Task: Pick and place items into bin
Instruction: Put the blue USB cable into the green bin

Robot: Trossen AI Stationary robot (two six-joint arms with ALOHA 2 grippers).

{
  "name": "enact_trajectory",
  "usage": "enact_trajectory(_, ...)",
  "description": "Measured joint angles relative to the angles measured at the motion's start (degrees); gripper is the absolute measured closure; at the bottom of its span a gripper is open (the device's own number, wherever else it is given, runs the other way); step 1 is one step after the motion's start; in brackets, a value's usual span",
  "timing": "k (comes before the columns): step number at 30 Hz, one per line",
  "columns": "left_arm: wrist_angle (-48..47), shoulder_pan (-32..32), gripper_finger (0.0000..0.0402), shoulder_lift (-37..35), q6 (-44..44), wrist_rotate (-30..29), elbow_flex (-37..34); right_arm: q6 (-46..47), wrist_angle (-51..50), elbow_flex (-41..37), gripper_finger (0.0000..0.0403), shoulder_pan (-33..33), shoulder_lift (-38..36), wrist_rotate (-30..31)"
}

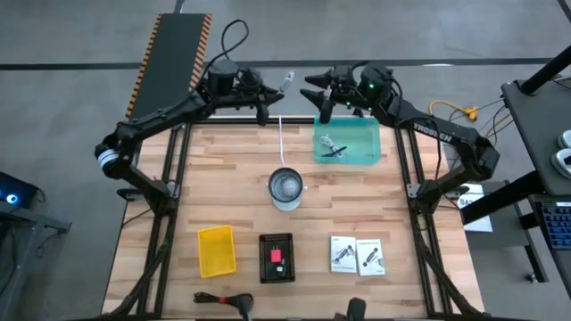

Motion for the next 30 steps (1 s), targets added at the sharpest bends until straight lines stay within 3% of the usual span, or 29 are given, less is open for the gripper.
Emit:
enact_trajectory(5, 5.8, -1.0, 0.0395, 1.2, 0.0, -0.1, 0.1, 0.5, 0.1, 0.5, 0.0158, -0.2, 1.7, 0.1)
enact_trajectory(15, 7.5, -2.2, 0.0396, 1.7, 0.0, -0.1, 0.1, 0.6, 0.3, 2.7, 0.0106, -0.4, 3.6, 0.2)
enact_trajectory(21, 8.1, -3.1, 0.0396, 1.7, 0.0, -0.1, 0.4, 0.6, 0.4, 3.6, 0.0125, -0.4, 4.0, 0.1)
enact_trajectory(30, 8.3, -4.2, 0.0396, 1.7, 0.1, -0.2, 0.4, 1.6, 0.6, 3.6, 0.0186, -0.4, 4.0, 0.0)
